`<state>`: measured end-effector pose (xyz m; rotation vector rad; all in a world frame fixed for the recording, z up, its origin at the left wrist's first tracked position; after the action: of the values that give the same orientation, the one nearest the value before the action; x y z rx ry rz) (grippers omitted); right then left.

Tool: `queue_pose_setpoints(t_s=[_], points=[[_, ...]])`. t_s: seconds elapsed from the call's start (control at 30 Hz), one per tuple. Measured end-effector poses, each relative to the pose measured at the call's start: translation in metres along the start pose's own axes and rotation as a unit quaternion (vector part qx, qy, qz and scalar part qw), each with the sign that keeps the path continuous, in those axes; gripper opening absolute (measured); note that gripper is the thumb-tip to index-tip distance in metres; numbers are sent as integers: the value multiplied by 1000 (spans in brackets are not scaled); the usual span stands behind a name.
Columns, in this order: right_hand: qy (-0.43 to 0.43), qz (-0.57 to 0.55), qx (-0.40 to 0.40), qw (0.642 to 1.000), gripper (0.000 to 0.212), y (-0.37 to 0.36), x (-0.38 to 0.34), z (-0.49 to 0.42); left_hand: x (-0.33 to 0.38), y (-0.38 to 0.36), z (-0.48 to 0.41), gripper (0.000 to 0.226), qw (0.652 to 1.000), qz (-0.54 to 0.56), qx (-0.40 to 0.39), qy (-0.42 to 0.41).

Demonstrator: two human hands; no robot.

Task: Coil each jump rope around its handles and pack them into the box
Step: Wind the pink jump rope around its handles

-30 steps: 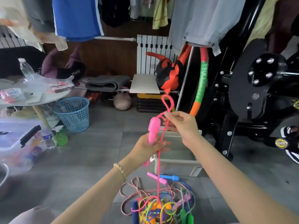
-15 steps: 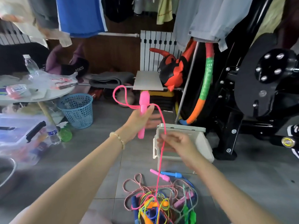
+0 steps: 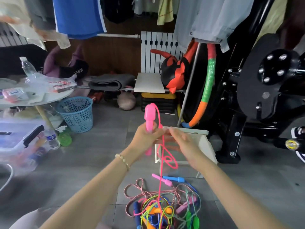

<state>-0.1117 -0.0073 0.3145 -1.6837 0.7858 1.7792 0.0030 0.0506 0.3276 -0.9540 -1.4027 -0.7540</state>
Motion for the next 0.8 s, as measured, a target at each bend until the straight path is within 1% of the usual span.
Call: queue_pose_setpoints(t_s=[0.03,0.07,0.13,0.2,0.27,0.3,0.33,0.37,0.4,0.43,0.47,0.53,0.63,0.67,0.73,0.8], points=[[-22,-3,-39,999,46,-9,10,5,8,1,-5,40,1000,19,5,-1],[-36,-1,-72,997,44,-18,17,10,16,1,-8,37,999,35,3,4],[-31,9,-96,995,29,-26,23,16,28,1,-13,30,1000,25,-2,5],[-15,-7,-74,997,19,-23,16,16,34,6,-16,23,1000,10,0,2],[22,-33,-36,999,18,-14,-3,11,33,11,-13,14,1000,15,5,15],[46,-51,-14,998,18,-8,-17,6,26,12,-8,18,1000,7,2,30],[70,-70,7,995,17,-3,-33,1,17,10,-3,23,999,-4,-12,42],[92,-81,26,992,15,3,-48,-5,7,5,3,23,998,-12,-42,46],[105,-88,44,990,14,8,-63,-11,-1,-2,10,19,996,-22,-79,41],[110,-88,59,988,14,12,-75,-17,-9,-10,16,16,993,-31,-112,37],[107,-85,69,988,14,14,-82,-22,-14,-16,19,20,990,-28,-130,38],[88,-78,81,990,19,15,-84,-30,-21,-21,16,33,993,7,-109,45],[51,-67,90,992,28,18,-65,-32,-13,-16,5,36,998,46,-41,31],[38,-74,79,993,34,17,-56,-29,-7,-12,-1,38,998,55,-18,19],[9,-84,30,996,46,9,-34,-20,7,-2,-13,41,999,48,11,-5],[-9,-56,-33,998,48,-7,-14,-7,21,1,-24,38,998,56,17,-6]])
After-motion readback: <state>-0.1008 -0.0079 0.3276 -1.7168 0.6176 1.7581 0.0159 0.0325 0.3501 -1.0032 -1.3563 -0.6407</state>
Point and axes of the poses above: each hand's wrist, its own z-axis away from the middle knuckle, its own y-axis out of the back of the hand, x = y × z, the point moved 7 cm from there along -z, towards the middle knuckle, and after that the axes turned 1 degree about x, right-handed, at the moved point
